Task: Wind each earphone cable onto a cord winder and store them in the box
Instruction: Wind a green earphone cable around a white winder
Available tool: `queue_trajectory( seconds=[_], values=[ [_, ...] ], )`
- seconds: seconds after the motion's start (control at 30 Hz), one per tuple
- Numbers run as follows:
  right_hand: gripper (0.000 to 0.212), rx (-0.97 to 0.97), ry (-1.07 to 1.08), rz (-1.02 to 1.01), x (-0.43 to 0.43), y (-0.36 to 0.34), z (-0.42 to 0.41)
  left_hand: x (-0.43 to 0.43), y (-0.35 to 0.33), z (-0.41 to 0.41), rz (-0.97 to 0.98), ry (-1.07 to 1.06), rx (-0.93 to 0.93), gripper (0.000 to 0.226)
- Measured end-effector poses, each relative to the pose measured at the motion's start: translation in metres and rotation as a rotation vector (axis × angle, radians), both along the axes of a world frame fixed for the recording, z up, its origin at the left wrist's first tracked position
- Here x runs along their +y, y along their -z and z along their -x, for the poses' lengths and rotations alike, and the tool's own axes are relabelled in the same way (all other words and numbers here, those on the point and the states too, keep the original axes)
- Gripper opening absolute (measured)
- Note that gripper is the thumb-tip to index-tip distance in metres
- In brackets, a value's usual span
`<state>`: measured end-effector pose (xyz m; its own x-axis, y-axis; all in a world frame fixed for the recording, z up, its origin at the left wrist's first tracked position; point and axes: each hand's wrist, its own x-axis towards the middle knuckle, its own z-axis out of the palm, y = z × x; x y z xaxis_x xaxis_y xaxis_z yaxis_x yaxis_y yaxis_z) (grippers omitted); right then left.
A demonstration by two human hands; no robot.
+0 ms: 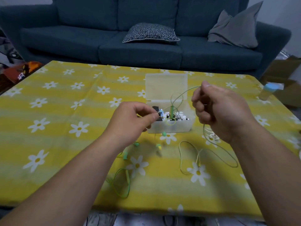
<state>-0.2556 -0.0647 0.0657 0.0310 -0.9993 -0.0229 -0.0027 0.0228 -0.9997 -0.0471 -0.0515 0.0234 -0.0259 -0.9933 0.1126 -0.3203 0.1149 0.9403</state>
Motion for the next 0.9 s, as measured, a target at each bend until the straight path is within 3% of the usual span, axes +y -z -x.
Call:
queue_trajectory(
  seconds=[0.23,0.3,0.43,0.5,0.63,0.73,0.83,0.9],
  values=[
    [0.037,0.168,0.153,-0.117,-0.003,0.005,0.018,-0.012,-0.006,-0.010,-0.037,-0.350,0.161,0.022],
    [0.037,-0.004,0.219,-0.153,-0.003,0.005,0.021,-0.013,-0.006,-0.011,-0.138,-0.422,0.242,0.024],
    [0.041,-0.556,0.199,-0.223,-0.003,-0.002,0.028,-0.011,-0.014,-0.016,-0.459,-0.215,0.857,0.033],
    [0.042,-0.653,0.199,-0.226,-0.002,-0.003,0.031,-0.011,-0.016,-0.017,-0.496,-0.140,0.929,0.037],
    [0.039,-0.711,0.228,-0.228,-0.003,0.000,0.037,-0.008,-0.013,-0.006,-0.615,-0.166,0.942,0.012],
    [0.035,-0.514,0.269,-0.233,-0.002,0.001,0.039,-0.010,-0.010,-0.002,-0.581,-0.232,0.932,0.024],
    [0.030,0.097,0.285,-0.293,0.000,0.007,0.040,-0.012,-0.009,0.001,-0.443,-0.248,0.890,0.035],
    [0.024,0.502,0.185,-0.355,0.002,0.017,0.044,-0.011,-0.012,0.004,-0.391,-0.224,0.884,0.039]
  ],
)
